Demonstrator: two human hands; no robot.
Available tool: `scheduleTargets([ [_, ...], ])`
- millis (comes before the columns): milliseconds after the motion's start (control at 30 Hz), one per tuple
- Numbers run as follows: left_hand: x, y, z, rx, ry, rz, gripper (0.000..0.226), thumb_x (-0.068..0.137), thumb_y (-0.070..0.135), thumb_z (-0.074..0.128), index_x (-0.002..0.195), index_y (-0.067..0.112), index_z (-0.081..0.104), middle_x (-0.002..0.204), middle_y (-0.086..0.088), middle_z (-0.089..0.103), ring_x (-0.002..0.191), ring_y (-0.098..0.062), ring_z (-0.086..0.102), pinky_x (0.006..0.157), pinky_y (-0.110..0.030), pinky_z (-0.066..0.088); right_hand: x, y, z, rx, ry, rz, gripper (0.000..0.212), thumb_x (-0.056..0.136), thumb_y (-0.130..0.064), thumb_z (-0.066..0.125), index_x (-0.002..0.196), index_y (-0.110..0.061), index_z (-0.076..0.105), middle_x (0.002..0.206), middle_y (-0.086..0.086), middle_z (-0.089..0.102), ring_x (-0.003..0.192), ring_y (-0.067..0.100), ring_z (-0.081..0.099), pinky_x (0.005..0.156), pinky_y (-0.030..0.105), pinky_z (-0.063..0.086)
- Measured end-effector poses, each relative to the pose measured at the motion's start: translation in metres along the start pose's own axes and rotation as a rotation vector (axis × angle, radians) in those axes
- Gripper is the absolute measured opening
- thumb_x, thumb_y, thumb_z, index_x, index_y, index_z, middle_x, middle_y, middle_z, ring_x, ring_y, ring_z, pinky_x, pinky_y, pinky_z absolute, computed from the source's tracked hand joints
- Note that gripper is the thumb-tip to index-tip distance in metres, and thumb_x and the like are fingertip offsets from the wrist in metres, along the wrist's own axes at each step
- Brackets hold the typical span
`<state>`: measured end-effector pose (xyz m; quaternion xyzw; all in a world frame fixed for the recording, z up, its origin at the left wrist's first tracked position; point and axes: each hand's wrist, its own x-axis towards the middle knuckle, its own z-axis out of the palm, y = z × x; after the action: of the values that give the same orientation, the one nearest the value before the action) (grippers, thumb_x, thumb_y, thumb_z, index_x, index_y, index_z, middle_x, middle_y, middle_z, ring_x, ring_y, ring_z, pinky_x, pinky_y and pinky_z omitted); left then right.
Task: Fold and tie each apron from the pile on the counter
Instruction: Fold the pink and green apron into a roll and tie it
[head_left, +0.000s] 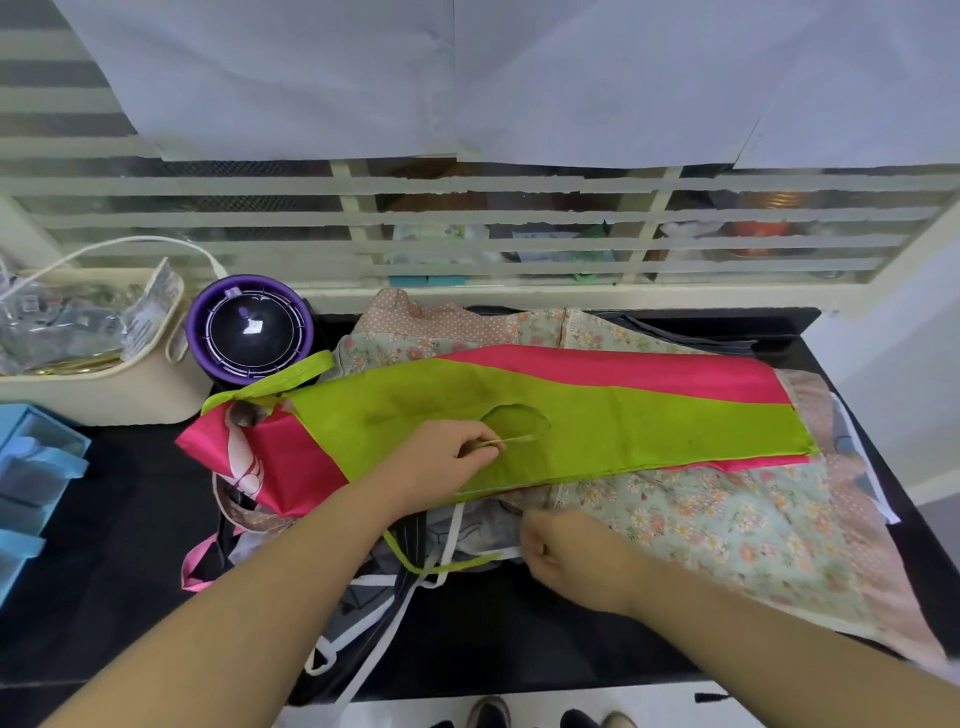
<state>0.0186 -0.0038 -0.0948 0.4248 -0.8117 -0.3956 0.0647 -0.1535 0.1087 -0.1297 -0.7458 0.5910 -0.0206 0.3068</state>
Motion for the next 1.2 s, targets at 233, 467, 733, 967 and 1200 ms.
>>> scheduleTargets([
  [233, -0.003, 0.012, -0.011, -0.129, -0.166, -0.044, 0.022, 0.101, 0.030, 0.045, 0.095, 0.024, 0.065, 0.093, 0.002, 0.067, 0.075, -0.013, 0.062, 0.078, -0.032, 0.048, 0.022, -0.029, -0.060, -0.067, 0.173, -0.015, 0.040, 0.098, -0.026, 0.048, 0.135, -0.019, 0.035, 0.073, 0.000, 0.054, 0.068, 0.023, 0.052, 0.060, 0.037, 0.040],
  [467, -0.006, 0.016, -0.013, -0.162, -0.279, -0.104, 0.027, 0.098, 0.042, 0.044, 0.113, 0.022, 0.053, 0.109, 0.005, 0.059, 0.089, -0.010, 0.062, 0.083, -0.024, 0.046, 0.036, -0.016, -0.102, -0.209, 0.064, 0.012, 0.025, 0.097, -0.038, 0.050, 0.084, -0.017, 0.056, 0.072, -0.001, 0.054, 0.064, 0.016, 0.044, 0.053, 0.029, 0.032],
  [733, 0.007, 0.003, -0.011, -0.062, -0.235, -0.142, 0.032, 0.102, 0.032, 0.038, 0.076, 0.024, 0.053, 0.068, 0.005, 0.045, 0.062, -0.012, 0.041, 0.062, -0.029, 0.036, 0.040, -0.004, -0.143, -0.210, 0.058, 0.036, 0.041, 0.089, -0.048, 0.058, 0.070, -0.014, 0.049, 0.062, -0.002, 0.044, 0.055, 0.011, 0.038, 0.053, 0.031, 0.029],
  [967, 0.007, -0.030, -0.026, -0.147, -0.185, -0.285, 0.034, 0.101, 0.033, 0.042, 0.072, 0.018, 0.055, 0.059, 0.004, 0.041, 0.055, -0.012, 0.044, 0.074, -0.038, 0.051, 0.029, 0.046, -0.169, -0.146, 0.032, 0.123, 0.042, 0.098, -0.040, 0.043, 0.077, -0.006, 0.056, 0.069, 0.005, 0.050, 0.060, 0.015, 0.042, 0.062, 0.033, 0.036],
  [1200, 0.005, -0.040, -0.023, -0.151, -0.158, -0.284, 0.034, 0.099, 0.032, 0.048, 0.071, 0.014, 0.051, 0.059, 0.003, 0.039, 0.054, -0.010, 0.044, 0.057, -0.020, 0.050, 0.022, 0.060, -0.173, 0.239, 0.283, 0.085, 0.057, 0.094, -0.046, 0.042, 0.077, 0.007, 0.057, 0.069, 0.017, 0.050, 0.060, 0.012, 0.051, 0.067, 0.035, 0.045],
])
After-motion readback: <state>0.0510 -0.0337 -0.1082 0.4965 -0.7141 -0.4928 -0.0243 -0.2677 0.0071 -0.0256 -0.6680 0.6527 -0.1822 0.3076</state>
